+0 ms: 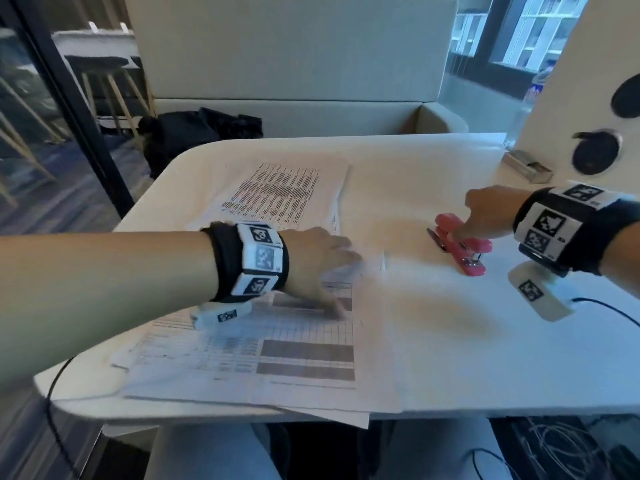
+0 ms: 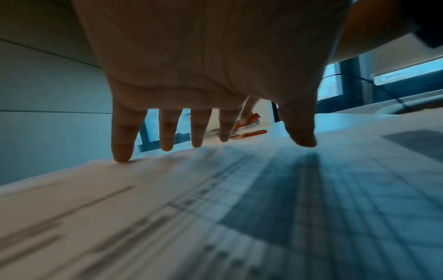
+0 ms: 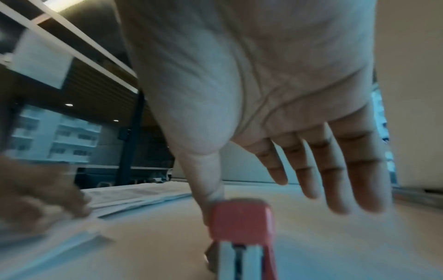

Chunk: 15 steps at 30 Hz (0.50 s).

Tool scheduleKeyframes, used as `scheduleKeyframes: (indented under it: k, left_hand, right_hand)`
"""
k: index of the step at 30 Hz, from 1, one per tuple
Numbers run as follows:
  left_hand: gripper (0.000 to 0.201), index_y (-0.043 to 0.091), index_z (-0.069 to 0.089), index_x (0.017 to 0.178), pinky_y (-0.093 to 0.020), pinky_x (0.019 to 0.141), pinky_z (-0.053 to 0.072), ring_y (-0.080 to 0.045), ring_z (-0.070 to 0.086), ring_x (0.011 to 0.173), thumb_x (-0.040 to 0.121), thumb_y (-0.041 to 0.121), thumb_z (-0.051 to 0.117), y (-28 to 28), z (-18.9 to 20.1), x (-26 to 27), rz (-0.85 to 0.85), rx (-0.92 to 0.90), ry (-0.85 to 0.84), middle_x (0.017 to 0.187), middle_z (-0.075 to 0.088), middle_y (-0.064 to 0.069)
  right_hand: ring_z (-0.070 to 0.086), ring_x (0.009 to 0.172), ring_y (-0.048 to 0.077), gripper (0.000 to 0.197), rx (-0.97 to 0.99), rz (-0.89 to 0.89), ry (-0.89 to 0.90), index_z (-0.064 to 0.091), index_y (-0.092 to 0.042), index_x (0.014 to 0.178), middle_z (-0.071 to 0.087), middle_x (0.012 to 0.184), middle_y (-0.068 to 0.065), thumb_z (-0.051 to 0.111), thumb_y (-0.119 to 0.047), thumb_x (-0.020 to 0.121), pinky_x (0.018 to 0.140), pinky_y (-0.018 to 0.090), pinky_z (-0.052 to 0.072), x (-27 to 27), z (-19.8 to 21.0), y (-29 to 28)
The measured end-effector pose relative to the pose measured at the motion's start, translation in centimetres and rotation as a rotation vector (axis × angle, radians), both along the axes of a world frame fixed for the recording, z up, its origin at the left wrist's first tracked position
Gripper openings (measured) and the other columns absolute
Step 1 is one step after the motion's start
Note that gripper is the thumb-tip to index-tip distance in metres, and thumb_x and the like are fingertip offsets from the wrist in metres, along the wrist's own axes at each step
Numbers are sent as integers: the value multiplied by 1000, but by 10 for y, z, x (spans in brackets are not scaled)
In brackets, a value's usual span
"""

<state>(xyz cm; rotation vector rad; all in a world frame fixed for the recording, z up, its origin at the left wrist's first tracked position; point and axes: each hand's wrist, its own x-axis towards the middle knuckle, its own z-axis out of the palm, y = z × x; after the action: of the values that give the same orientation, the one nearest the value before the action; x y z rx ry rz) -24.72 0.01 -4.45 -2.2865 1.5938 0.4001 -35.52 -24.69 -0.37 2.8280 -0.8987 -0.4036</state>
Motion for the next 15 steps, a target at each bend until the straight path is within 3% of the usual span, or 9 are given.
scheduleKeyframes:
  k: [2,4,5,7,10,15]
  left_hand:
    - [109,37,-10,150,-58,116,12,-27,-7,148,70,85,45,-7,-9,-5,12,94,27,160,-16,7]
    - [112,36,-19,149,-64,114,8,-29,-14,147,70,84,45,-11,-13,-6,38,125,58,158,-25,6]
    - [112,36,-21,148,-66,113,6,-30,-16,147,71,84,45,-12,-13,-5,50,126,72,157,-27,6]
    - [111,36,-23,147,-67,112,2,-30,-20,146,72,82,45,-14,-15,0,72,124,101,156,-30,6]
    - [112,36,-24,147,-69,111,2,-30,-21,145,72,83,44,-15,-16,7,85,116,119,155,-32,6]
    - [114,36,-25,146,-69,111,3,-32,-21,145,67,86,42,-18,-16,11,102,148,114,155,-32,4]
  right_hand:
    - [60,74,20,51,153,-49,-7,67,-1,95,69,92,11,61,-51,88,64,28,47,5,-8,-7]
    - [58,63,20,39,220,-50,-15,62,-6,74,64,67,8,60,-40,91,64,30,48,11,-15,-9]
    - [55,59,19,35,195,-27,-8,59,-7,72,60,61,6,59,-34,93,63,30,47,13,-17,-9]
    - [53,61,18,26,119,45,-10,62,-4,82,61,69,6,56,-27,94,58,28,42,16,-20,-7]
    - [54,73,19,16,185,184,-84,55,-9,99,62,88,6,52,-25,96,60,29,39,14,-15,5]
    - [54,77,13,9,314,443,-113,47,-24,102,57,90,-5,52,-28,95,68,31,46,-3,-9,45]
